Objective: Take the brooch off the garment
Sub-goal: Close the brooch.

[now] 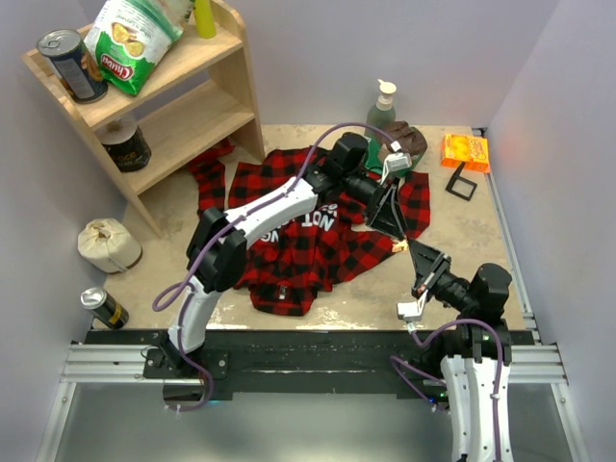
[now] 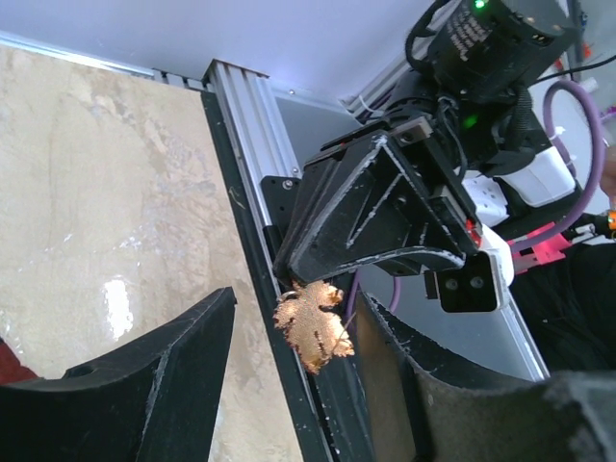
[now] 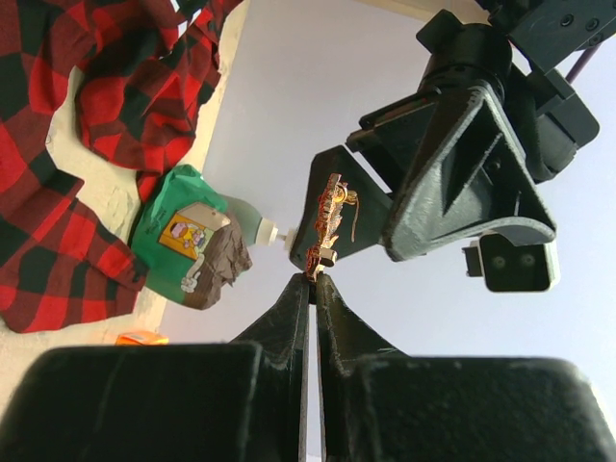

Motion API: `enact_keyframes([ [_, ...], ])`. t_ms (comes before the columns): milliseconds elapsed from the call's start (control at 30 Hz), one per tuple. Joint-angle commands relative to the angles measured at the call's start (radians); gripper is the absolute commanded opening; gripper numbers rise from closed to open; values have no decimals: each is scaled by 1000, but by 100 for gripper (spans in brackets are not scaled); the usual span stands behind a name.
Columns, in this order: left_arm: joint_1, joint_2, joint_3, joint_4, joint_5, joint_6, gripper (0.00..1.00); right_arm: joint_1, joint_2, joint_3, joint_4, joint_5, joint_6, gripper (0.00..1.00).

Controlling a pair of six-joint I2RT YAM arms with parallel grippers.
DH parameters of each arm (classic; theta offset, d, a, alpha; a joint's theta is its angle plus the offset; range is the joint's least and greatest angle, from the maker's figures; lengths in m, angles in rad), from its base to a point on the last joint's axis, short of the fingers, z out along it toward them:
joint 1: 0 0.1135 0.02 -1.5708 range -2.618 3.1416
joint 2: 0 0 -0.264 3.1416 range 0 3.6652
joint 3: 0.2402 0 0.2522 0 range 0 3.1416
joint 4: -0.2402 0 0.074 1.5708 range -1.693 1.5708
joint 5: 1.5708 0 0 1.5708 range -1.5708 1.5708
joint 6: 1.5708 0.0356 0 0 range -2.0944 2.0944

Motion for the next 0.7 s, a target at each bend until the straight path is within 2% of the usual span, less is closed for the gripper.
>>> enact_keyframes([
  [0, -2, -80, -23, 134, 84, -93, 57, -2, -13, 6, 22, -22, -294, 0],
  [100, 1, -95, -53, 160, 120, -99, 54, -2, -13, 9, 28, -18, -280, 0],
  [200, 4, -100, -54, 70, 112, -4, 54, -2, -15, 12, 35, -18, -271, 0],
  [233, 4, -96, -47, 0, 95, 30, 54, -2, -13, 12, 37, -18, -268, 0],
  [333, 1, -92, -38, -59, 65, 97, 53, -3, -13, 10, 39, -23, -268, 0],
  [667, -4, -55, 19, -168, -41, 194, 54, -2, -25, 10, 34, -23, -260, 0],
])
